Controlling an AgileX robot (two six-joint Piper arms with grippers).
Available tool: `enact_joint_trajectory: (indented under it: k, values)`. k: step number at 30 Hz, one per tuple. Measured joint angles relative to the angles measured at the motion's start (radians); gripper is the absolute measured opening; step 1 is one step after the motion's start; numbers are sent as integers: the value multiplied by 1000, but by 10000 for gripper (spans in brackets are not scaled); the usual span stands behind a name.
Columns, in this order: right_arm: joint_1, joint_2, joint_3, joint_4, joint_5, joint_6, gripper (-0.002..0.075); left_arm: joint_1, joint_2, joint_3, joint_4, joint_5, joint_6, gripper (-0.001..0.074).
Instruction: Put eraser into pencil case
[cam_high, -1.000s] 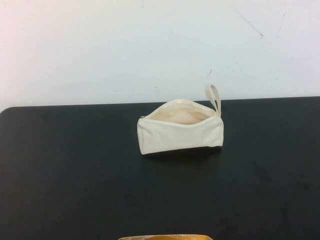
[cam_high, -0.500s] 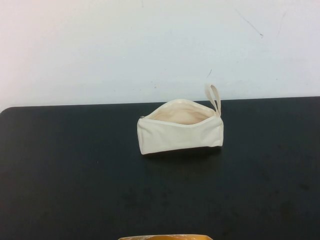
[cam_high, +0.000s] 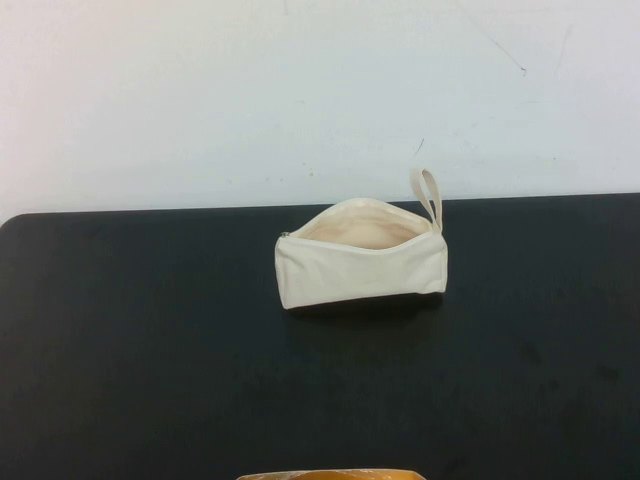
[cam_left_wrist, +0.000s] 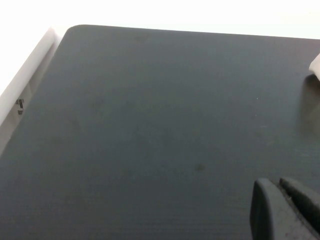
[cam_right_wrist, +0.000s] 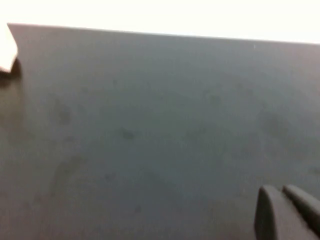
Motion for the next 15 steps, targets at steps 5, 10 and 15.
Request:
enact_joint_trajectory:
  k: [5, 10, 15]
  values:
    - [0, 0, 0, 0, 23, 4, 0, 0, 0, 0, 0, 0, 0, -2]
    - [0, 0, 0, 0, 23, 4, 0, 0, 0, 0, 0, 0, 0, -2]
    - [0, 0, 0, 0, 23, 4, 0, 0, 0, 0, 0, 0, 0, -2]
